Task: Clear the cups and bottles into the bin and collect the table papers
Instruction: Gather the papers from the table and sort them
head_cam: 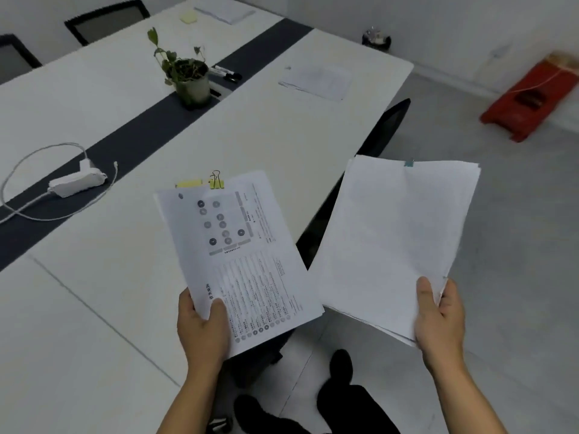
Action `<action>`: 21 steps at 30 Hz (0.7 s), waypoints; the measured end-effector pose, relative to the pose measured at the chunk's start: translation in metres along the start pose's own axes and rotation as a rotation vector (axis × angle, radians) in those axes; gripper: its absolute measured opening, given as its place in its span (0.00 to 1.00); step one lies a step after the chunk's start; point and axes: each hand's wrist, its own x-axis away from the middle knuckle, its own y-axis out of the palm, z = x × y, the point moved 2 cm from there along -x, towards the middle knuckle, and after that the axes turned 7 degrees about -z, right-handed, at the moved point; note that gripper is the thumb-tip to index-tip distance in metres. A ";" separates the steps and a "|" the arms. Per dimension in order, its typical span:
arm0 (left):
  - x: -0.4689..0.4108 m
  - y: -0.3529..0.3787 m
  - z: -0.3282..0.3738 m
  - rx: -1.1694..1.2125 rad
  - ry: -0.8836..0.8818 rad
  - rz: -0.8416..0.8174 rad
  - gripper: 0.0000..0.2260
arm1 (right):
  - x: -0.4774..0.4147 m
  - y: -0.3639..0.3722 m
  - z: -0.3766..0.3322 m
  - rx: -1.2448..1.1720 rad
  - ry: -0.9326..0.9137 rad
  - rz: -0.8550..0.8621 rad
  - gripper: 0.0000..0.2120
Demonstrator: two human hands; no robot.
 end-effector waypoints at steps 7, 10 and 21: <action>-0.005 0.132 0.065 -0.066 0.145 -0.093 0.15 | -0.074 -0.084 0.019 -0.150 0.036 0.149 0.07; 0.003 0.204 0.084 -0.067 0.178 -0.088 0.13 | -0.131 -0.129 0.032 -0.176 0.061 0.144 0.07; 0.003 0.411 0.186 -0.012 0.210 -0.011 0.11 | -0.351 -0.246 -0.014 -0.138 -0.015 0.127 0.07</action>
